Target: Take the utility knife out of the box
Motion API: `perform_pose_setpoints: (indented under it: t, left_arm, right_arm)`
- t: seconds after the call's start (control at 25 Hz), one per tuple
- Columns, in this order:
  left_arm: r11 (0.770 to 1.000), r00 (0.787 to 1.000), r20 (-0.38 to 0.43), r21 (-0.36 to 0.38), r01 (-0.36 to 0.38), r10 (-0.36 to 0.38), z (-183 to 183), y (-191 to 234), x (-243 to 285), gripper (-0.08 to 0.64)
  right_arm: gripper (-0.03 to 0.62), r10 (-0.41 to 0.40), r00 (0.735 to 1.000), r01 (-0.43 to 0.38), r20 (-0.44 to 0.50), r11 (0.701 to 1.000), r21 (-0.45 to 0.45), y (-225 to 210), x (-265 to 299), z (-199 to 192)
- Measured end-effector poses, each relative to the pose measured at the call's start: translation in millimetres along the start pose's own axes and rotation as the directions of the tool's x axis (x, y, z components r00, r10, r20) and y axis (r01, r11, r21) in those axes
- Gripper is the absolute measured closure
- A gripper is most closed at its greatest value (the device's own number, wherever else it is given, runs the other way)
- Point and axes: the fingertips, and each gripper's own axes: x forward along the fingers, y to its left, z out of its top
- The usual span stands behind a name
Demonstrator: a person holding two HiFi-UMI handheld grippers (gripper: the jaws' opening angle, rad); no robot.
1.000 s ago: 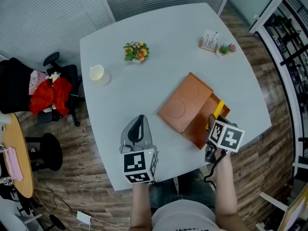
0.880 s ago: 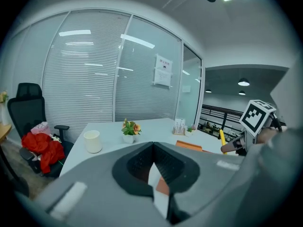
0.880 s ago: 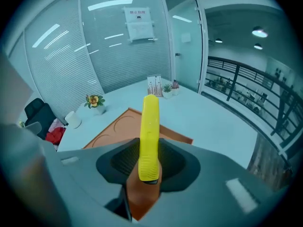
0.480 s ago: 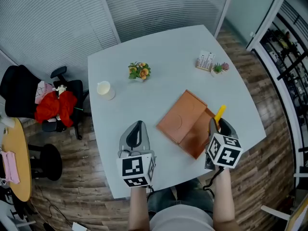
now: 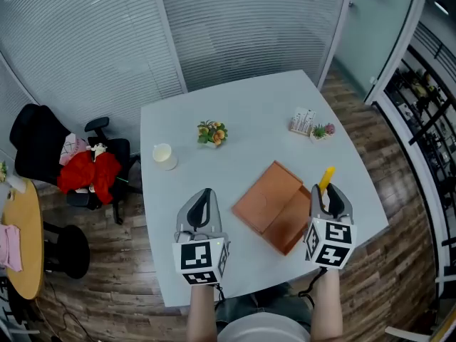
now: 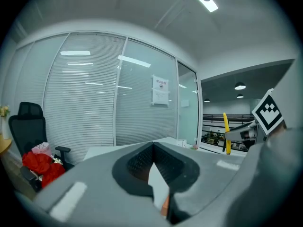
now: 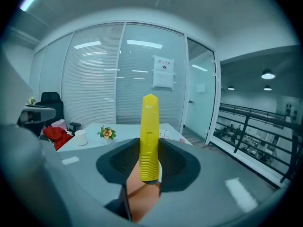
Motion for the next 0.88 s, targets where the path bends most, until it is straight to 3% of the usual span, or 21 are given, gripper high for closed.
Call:
perform_pose_setpoints:
  t: [0.52, 0.88]
  left_arm:
    - [0.999, 0.995, 0.1, 0.031, -0.021, 0.018, 42.9, 4.0, -10.3, 0.56]
    - [0.999, 0.991, 0.133, 0.032, -0.038, 0.033, 55.8, 6.3, -13.0, 0.56]
  right_arm:
    - [0.44, 0.021, 0.979, -0.016, 0.201, 1.0, -0.026, 1.0, -23.7, 49.5]
    - [0.44, 0.03, 0.966, -0.023, 0.257, 0.999, -0.032, -3.0, -29.0, 59.9]
